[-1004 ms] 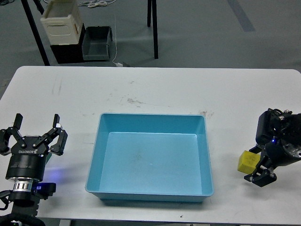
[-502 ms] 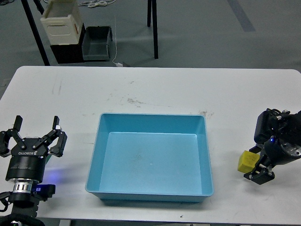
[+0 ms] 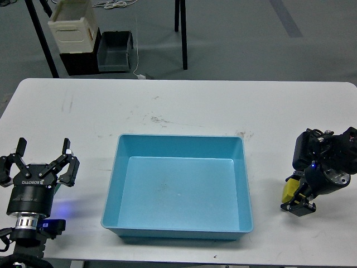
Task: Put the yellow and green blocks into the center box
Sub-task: 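Lower the right gripper onto the yellow cube and close on it, then lift the yellow cube and carry it over the blue box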
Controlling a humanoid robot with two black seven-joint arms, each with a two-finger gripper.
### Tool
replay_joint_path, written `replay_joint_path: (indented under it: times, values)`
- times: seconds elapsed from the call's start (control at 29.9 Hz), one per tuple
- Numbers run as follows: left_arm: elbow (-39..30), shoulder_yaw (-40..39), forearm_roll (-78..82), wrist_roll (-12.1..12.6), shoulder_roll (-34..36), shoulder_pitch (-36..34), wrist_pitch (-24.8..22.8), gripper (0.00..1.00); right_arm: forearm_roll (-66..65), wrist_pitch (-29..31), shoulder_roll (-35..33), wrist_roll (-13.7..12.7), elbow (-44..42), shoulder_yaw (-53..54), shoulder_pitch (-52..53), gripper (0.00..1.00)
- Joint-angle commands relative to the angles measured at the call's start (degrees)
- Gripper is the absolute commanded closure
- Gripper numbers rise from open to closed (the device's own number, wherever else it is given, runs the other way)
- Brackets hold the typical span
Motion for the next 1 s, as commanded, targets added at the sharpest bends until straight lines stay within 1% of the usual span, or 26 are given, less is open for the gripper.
replay_joint_path:
  times: [0.0,0.03,0.07,0.1,0.23,0.3,0.5,0.57,0.64,0.74,0.8,0.97]
  values:
    - [0.0,-0.08,0.0,0.0,0.0,-0.01,0.0,0.0,0.0,0.0,-0.29,0.0,0.09,-0.02,0.02,0.28]
    - [0.0,-0.08,0.0,0.0,0.0,-0.01,0.0,0.0,0.0,0.09,-0.29,0.0,0.09,-0.02,0.02,0.31]
    - [0.0,-0.08,0.0,0.0,0.0,-0.01,0.0,0.0,0.0,0.27,-0.37,0.0,0.09,-0.02,0.02,0.37]
    - [0.0,-0.08,0.0,0.0,0.0,-0.01,0.0,0.0,0.0,0.35,-0.55,0.0,0.09,-0.11,0.11,0.39]
    - [0.0,-0.08,0.0,0.0,0.0,-0.01,0.0,0.0,0.0,0.36,-1.69,0.0,0.09,-0.11,0.2,0.4]
    - [0.0,-0.08,0.0,0.0,0.0,-0.01,0.0,0.0,0.0,0.44,-1.69,0.0,0.09,-0.11,0.2,0.44]
    - [0.0,-0.08,0.0,0.0,0.0,-0.01,0.0,0.0,0.0,0.44,-1.52,0.0,0.0,-0.02,0.55,0.82]
    - [0.0,-0.08,0.0,0.0,0.0,-0.01,0.0,0.0,0.0,0.44,-1.52,0.0,-0.08,0.15,1.07,0.92]
    - [0.0,-0.17,-0.09,0.0,0.0,-0.01,0.0,0.0,0.0,0.27,-1.69,0.0,-0.69,0.68,2.39,1.0]
    - [0.0,-0.17,-0.09,0.0,0.0,-0.1,0.0,0.0,0.0,-0.08,-2.57,0.0,-2.45,1.29,5.2,1.0]
    - [0.0,-0.17,-0.09,0.0,0.0,-0.1,0.0,0.0,0.0,-0.17,-4.06,0.0,-2.98,3.66,7.13,1.0]
    - [0.0,-0.26,-0.09,0.0,0.09,-0.19,0.0,0.0,0.0,-0.17,-8.37,0.0,-2.98,15.43,9.86,1.0]
